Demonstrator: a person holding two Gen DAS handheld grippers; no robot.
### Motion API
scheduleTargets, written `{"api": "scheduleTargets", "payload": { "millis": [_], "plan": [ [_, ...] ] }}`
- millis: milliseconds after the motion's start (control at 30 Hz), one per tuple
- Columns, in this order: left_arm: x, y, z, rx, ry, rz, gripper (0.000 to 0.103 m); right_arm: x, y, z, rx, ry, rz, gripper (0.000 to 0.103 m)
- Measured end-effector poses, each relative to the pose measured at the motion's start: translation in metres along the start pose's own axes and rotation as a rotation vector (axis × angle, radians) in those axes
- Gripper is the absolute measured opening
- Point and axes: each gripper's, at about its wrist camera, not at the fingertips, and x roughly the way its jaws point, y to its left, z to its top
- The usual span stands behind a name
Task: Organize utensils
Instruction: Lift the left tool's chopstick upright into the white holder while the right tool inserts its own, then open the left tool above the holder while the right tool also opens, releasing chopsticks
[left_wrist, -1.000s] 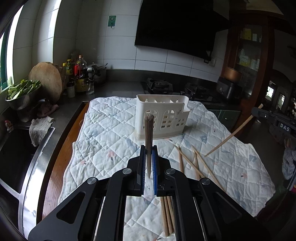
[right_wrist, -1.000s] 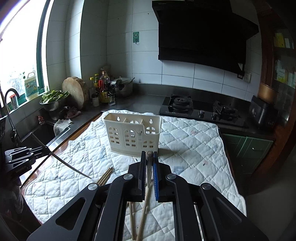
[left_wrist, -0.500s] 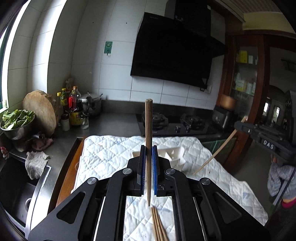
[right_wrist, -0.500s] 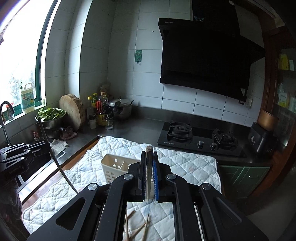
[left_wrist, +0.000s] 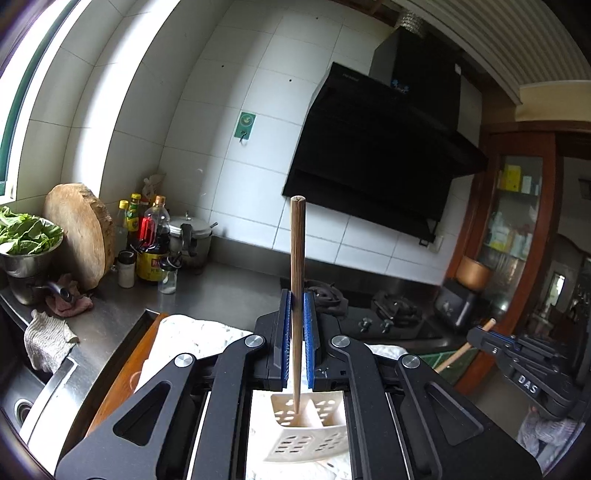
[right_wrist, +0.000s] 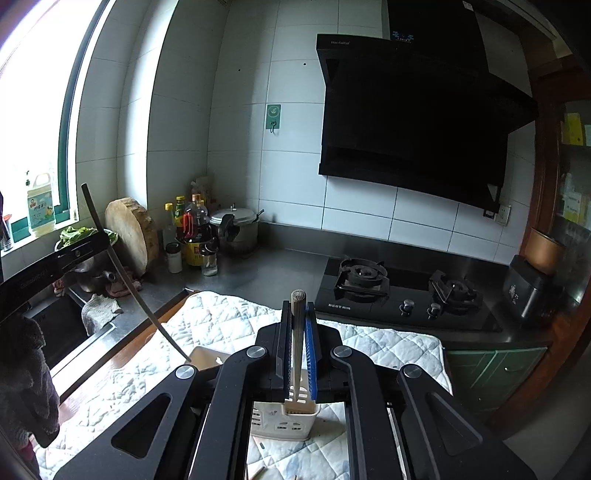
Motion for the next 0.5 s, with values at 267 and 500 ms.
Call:
{"api": "scheduleTargets", "payload": {
  "millis": [267,500],
  "plan": [
    [0.034,0.002,-0.021,0.037,0.114,0.009,0.006,0.033,0.001,-0.02,-0.003,0.083,0.004,0.007],
    [0.041,0.0,-0.034,0.077,0.17,0.005,0.007,0.044,-0.004,-0.031,0.014,0.121,-0.005,0.007]
  ]
}}
